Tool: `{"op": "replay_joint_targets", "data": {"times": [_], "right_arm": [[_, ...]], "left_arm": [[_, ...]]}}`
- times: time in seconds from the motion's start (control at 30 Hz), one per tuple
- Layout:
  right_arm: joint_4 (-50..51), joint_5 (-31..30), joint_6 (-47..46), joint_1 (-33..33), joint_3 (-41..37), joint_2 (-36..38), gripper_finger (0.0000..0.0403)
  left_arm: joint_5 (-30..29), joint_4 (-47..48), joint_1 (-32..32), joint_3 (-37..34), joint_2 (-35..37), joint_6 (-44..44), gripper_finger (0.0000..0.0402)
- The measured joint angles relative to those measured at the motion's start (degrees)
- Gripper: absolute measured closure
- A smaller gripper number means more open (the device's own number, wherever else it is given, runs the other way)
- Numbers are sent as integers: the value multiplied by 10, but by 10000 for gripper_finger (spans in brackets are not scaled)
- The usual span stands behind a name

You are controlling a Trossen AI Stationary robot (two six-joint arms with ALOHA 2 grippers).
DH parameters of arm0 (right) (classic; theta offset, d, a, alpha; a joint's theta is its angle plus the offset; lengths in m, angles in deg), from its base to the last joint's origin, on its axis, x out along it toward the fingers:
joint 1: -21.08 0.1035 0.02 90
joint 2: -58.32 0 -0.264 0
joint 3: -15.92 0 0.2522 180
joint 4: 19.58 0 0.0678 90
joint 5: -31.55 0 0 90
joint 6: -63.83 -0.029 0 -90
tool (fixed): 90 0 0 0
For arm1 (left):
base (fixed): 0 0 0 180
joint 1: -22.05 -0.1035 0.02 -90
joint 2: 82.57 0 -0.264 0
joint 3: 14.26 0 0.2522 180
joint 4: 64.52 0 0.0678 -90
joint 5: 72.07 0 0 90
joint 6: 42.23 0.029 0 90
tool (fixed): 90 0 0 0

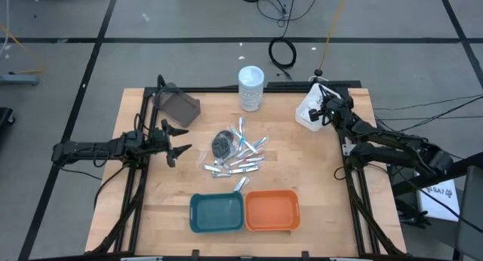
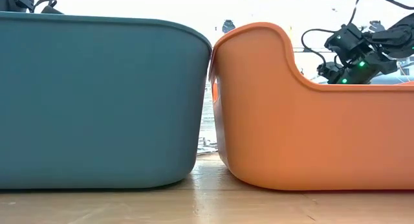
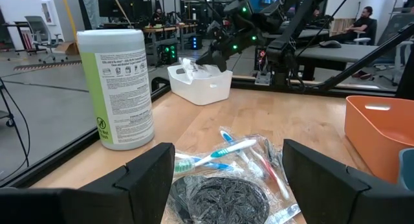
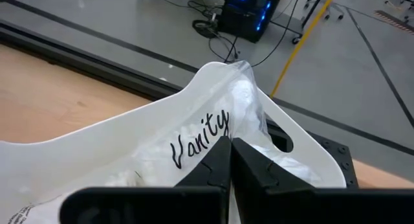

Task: Pick & Place Travel size toiletries
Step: Put the white cotton pack into the white bin, then put the black hairbrush into the orange bin

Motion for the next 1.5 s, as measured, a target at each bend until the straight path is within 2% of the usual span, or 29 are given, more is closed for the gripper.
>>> {"op": "replay_joint_targets", "data": {"times": [0.23, 0.67, 0.73, 0.8, 1.03, 1.13, 1.2, 1.3, 1.5], "right_arm": [[0, 0, -14, 0, 0, 0, 381], [-31, 10, -14, 0, 0, 14, 247], [-51, 60, -18, 0, 0, 27, 236], [-77, 139, -34, 0, 0, 40, 229], [-169, 531, -91, 16, 0, 57, 236], [-183, 634, -102, 49, 0, 57, 243], [-184, 657, -100, 82, -2, 57, 246], [-184, 655, -78, 139, -17, 56, 247], [-242, 610, -74, 253, -66, 45, 248]], "left_arm": [[0, 0, 0, 0, 0, 0, 121], [0, 0, 0, 0, 0, 0, 121], [0, 0, 0, 0, 0, 0, 121], [0, 0, 0, 0, 0, 0, 121], [0, 0, 0, 0, 0, 0, 121], [0, 0, 0, 0, 0, 0, 121], [0, 0, 0, 0, 0, 0, 121], [0, 0, 0, 0, 0, 0, 121], [0, 0, 0, 0, 0, 0, 121]]}}
